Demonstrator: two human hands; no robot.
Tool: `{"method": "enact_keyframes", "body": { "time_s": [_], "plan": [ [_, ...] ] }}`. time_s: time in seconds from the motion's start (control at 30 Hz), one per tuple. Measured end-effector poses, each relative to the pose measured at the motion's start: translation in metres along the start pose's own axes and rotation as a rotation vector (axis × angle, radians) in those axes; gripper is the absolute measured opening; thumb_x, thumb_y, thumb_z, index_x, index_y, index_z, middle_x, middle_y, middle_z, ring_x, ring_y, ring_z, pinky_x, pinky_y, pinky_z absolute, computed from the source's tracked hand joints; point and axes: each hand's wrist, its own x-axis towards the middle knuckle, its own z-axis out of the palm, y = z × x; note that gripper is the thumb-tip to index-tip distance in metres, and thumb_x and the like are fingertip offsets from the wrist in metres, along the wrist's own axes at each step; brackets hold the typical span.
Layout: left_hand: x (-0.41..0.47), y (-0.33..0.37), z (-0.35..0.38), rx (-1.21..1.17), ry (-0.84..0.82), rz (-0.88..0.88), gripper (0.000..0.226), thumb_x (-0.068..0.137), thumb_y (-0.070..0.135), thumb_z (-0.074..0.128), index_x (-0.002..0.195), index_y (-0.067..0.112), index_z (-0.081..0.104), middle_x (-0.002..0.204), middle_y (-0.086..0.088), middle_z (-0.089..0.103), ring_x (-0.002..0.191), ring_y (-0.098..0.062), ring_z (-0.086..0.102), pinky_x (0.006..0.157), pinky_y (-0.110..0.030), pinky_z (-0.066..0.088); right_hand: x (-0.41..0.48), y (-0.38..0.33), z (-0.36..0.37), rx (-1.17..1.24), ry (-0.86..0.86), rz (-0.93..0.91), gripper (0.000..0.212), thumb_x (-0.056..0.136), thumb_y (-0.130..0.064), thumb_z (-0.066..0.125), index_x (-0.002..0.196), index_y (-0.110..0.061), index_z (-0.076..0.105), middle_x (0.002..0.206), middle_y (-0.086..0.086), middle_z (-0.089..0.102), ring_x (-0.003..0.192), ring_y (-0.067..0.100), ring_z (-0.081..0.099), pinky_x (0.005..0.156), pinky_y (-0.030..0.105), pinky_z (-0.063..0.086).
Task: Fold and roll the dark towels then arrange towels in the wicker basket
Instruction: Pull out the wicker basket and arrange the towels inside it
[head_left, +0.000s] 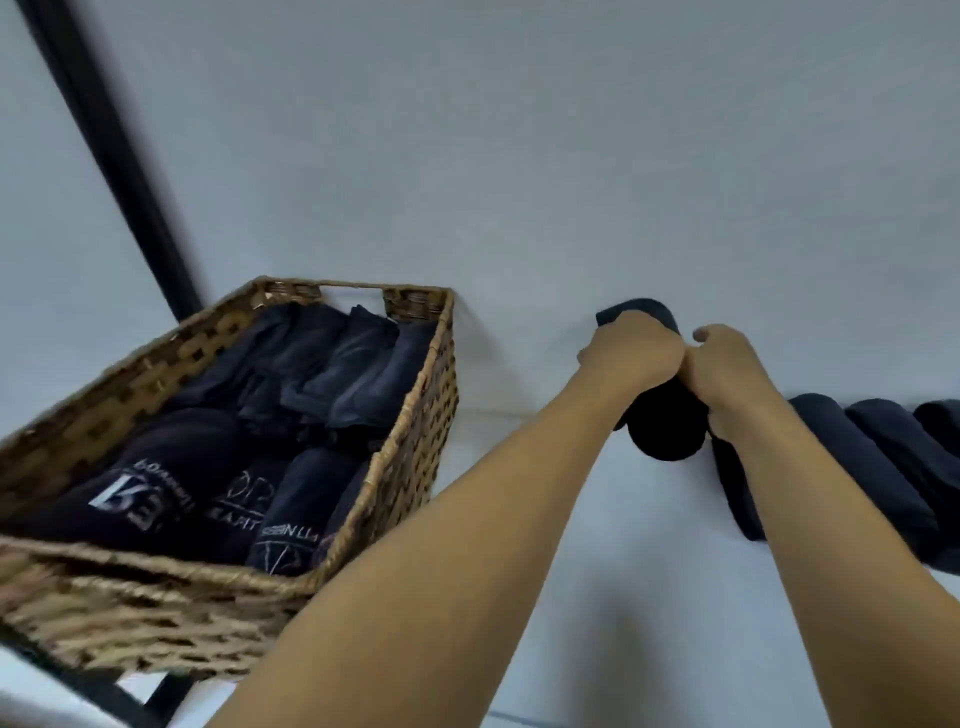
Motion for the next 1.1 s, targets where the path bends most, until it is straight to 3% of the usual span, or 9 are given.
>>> {"method": "enact_keyframes", "body": {
  "time_s": [0.13, 0.27, 0.4, 0.57, 0.7, 0.83, 0.9, 1.0, 1.1],
  "plan": [
    [-0.017, -0.008, -0.073, -0.002, 0.197, 0.082, 0.034, 0.093, 0.022, 0.05, 0.123, 0.006, 0.052, 0.121, -0.016, 0.056, 0.107, -0.031, 0.057, 0.094, -0.039, 0.049, -0.035, -0.07, 0.026, 0.301, -0.09, -0.08, 0.054, 0.09, -0.011, 0.06, 0.139, -0.004, 0.041, 0.106, 0.012, 0.057, 0.091, 0.026, 0.06, 0.084, 0.044, 0.055],
    [-0.044, -0.034, -0.153, -0.032, 0.39, 0.114, 0.032, 0.095, 0.015, 0.045, 0.121, 0.002, 0.057, 0.107, -0.012, 0.061, 0.078, -0.02, 0.058, 0.063, -0.029, 0.05, -0.071, -0.126, 0.068, 0.493, -0.27, -0.148, 0.03, 0.086, -0.019, 0.066, 0.111, -0.005, 0.058, 0.098, 0.009, 0.067, 0.075, 0.017, 0.067, 0.044, 0.021, 0.05],
    [-0.089, -0.078, -0.226, 0.029, 0.417, 0.117, 0.032, 0.097, 0.012, 0.041, 0.119, 0.002, 0.062, 0.11, -0.007, 0.063, 0.098, -0.022, 0.06, 0.081, -0.03, 0.052, -0.11, -0.16, 0.126, 0.575, -0.545, -0.193, 0.05, 0.075, -0.031, 0.072, 0.117, -0.007, 0.061, 0.102, 0.007, 0.071, 0.076, 0.012, 0.07, 0.052, 0.023, 0.054],
    [-0.141, -0.156, -0.264, 0.047, 0.416, 0.067, 0.034, 0.103, 0.022, 0.041, 0.135, 0.019, 0.052, 0.116, 0.01, 0.057, 0.099, -0.006, 0.054, 0.064, 0.0, 0.042, -0.143, -0.169, 0.186, 0.352, -0.83, -0.218, 0.087, 0.071, -0.029, 0.079, 0.145, -0.014, 0.036, 0.117, 0.009, 0.066, 0.091, 0.022, 0.071, 0.062, 0.03, 0.058],
    [-0.152, -0.209, -0.261, 0.054, 0.388, -0.015, 0.044, 0.101, 0.028, 0.047, 0.144, 0.019, 0.043, 0.141, 0.001, 0.051, 0.125, -0.013, 0.049, 0.103, -0.024, 0.041, -0.15, -0.166, 0.196, 0.046, -1.002, -0.246, 0.05, 0.094, -0.027, 0.064, 0.136, -0.018, 0.04, 0.105, 0.016, 0.067, 0.082, 0.026, 0.072, 0.069, 0.035, 0.061],
    [-0.159, -0.225, -0.251, 0.116, 0.28, -0.056, 0.055, 0.101, 0.023, 0.05, 0.152, 0.015, 0.03, 0.155, -0.002, 0.034, 0.14, -0.016, 0.034, 0.116, -0.033, 0.031, -0.147, -0.165, 0.21, -0.197, -0.935, -0.296, 0.022, 0.101, -0.028, 0.051, 0.112, -0.009, 0.049, 0.096, 0.015, 0.061, 0.079, 0.025, 0.068, 0.073, 0.038, 0.061],
    [-0.16, -0.223, -0.249, 0.161, 0.229, -0.067, 0.059, 0.1, 0.021, 0.052, 0.153, 0.016, 0.027, 0.158, -0.002, 0.029, 0.144, -0.017, 0.029, 0.117, -0.031, 0.027, -0.145, -0.166, 0.217, -0.223, -0.898, -0.318, 0.029, 0.098, -0.023, 0.058, 0.121, -0.01, 0.045, 0.105, 0.013, 0.057, 0.077, 0.025, 0.067, 0.065, 0.037, 0.062],
    [-0.159, -0.224, -0.249, 0.184, 0.145, -0.099, 0.064, 0.099, 0.019, 0.054, 0.154, 0.017, 0.023, 0.16, -0.003, 0.024, 0.146, -0.018, 0.024, 0.111, -0.026, 0.024, -0.139, -0.168, 0.222, -0.233, -0.971, -0.278, 0.073, 0.095, -0.015, 0.062, 0.153, -0.023, 0.019, 0.152, 0.015, 0.032, 0.085, 0.03, 0.07, 0.067, 0.035, 0.062],
    [-0.157, -0.227, -0.251, 0.162, 0.074, -0.119, 0.066, 0.098, 0.014, 0.055, 0.155, 0.019, 0.022, 0.159, -0.004, 0.025, 0.145, -0.019, 0.026, 0.107, -0.025, 0.028, -0.141, -0.167, 0.222, -0.233, -1.068, -0.212, 0.06, 0.098, -0.014, 0.057, 0.15, -0.019, 0.028, 0.151, 0.017, 0.034, 0.09, 0.034, 0.069, 0.077, 0.039, 0.06]
  ]
}}
